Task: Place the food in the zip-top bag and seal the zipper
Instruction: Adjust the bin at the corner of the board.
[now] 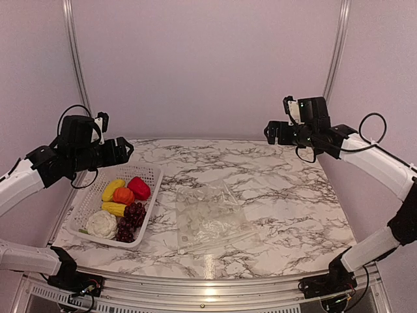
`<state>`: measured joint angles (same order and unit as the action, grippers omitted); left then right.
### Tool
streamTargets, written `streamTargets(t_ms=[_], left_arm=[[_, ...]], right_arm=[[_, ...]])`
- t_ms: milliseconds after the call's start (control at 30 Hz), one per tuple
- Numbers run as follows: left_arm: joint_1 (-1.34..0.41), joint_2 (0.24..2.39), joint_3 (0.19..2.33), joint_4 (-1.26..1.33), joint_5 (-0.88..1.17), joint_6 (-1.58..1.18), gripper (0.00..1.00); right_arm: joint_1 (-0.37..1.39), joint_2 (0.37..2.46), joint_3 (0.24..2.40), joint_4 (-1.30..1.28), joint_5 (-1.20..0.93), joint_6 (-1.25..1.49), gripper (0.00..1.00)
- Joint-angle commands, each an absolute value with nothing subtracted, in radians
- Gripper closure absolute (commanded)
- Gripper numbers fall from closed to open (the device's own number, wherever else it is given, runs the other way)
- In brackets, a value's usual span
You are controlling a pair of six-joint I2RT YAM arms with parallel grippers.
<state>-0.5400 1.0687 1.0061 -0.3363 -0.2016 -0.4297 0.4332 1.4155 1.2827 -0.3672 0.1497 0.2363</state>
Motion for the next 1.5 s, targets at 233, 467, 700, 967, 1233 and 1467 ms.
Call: streamTargets(t_ms=[233, 467, 700, 967, 1233, 1467], left_arm=[[-0.616, 1.212, 1.159, -0.594, -0.069, -0.391, 0.27], [-0.71, 1.369, 1.324, -0.743, -0.089, -0.452, 0.36], [-0.777, 1.434, 1.351, -0.846, -0.13, -0.565, 0.37], [-0.826, 1.496, 1.329, -0.93, -0.181, -0.643, 0.42], [-0.83, 1.585, 1.277, -0.927, -0.134, -0.659, 0.49], [-0.831, 1.65, 1.277, -0.929, -0.146, -0.645, 0.62]], right_arm=[[0.458, 1.39, 1.219, -0.39, 0.014, 0.21, 0.02], [0.463, 1.424, 1.291, -0.434, -0.051, 0.211, 0.12], [0.476, 1.503, 1.343, -0.465, -0.12, 0.224, 0.17], [0.486, 1.536, 1.349, -0.432, -0.189, 0.257, 0.18], [0.489, 1.559, 1.339, -0.404, -0.226, 0.28, 0.2], [0.492, 1.579, 1.349, -0.413, -0.214, 0.282, 0.22]])
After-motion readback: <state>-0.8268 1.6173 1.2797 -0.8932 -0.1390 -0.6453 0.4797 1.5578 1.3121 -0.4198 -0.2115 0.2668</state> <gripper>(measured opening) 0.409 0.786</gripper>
